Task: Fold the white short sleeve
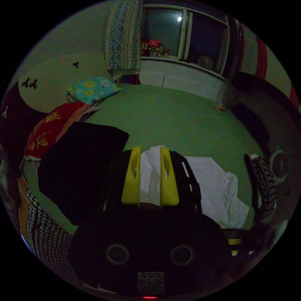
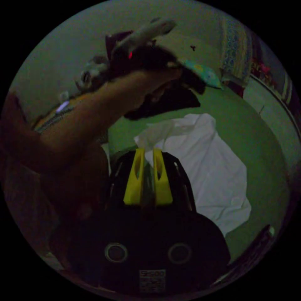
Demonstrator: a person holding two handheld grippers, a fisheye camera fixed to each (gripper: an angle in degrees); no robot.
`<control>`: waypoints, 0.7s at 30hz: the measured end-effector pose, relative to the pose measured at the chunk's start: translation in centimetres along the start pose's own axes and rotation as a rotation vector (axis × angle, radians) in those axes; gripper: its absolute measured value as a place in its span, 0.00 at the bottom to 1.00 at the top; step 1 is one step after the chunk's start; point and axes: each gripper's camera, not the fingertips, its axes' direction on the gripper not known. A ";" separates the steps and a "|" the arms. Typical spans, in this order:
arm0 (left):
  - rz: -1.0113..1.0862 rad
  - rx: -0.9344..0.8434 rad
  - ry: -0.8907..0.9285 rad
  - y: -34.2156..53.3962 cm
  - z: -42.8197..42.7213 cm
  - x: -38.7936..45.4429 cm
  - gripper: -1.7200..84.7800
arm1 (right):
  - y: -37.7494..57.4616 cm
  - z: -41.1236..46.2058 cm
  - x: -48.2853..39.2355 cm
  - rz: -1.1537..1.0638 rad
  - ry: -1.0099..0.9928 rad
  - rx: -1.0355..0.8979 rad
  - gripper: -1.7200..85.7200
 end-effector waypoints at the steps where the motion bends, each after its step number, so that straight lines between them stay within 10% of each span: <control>1: 0.000 0.007 0.004 0.1 -0.4 0.0 0.14 | 0.0 0.4 -0.3 0.000 0.005 -0.013 0.04; 21: 0.000 -0.077 0.092 1.7 -1.0 -0.8 0.12 | 0.9 0.4 3.6 0.272 -0.087 -0.088 0.00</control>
